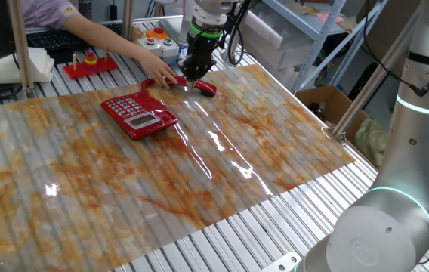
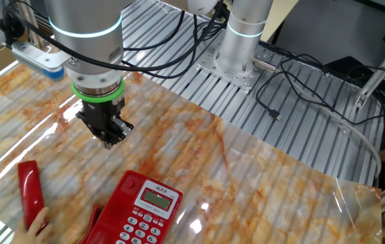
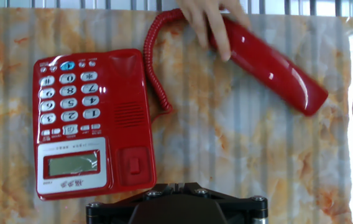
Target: Place the handset of the telephone on the corresponding phone cradle
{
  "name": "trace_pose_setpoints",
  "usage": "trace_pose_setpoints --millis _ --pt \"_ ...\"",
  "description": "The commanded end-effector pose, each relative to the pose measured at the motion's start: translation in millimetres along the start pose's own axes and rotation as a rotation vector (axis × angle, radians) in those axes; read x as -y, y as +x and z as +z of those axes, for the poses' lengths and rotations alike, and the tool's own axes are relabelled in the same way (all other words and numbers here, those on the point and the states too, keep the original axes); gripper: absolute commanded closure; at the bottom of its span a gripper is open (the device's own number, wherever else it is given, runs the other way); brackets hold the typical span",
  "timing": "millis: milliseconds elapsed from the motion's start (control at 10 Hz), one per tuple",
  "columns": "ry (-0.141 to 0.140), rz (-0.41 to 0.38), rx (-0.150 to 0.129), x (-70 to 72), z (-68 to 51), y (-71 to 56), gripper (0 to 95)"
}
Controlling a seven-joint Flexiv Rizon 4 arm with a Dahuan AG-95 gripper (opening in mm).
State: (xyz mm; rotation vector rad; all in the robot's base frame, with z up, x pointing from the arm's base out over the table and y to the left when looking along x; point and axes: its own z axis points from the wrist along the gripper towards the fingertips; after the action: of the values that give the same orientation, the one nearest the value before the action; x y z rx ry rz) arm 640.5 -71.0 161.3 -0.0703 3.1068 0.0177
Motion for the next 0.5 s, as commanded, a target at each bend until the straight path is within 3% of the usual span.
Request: trace_pose_setpoints --millis 100,500 --pt "0.001 -0.046 0.000 -0.4 0.5 -1.2 95.0" --pt "0.002 -0.064 0.002 -2.1 -0.1 -1.7 95.0"
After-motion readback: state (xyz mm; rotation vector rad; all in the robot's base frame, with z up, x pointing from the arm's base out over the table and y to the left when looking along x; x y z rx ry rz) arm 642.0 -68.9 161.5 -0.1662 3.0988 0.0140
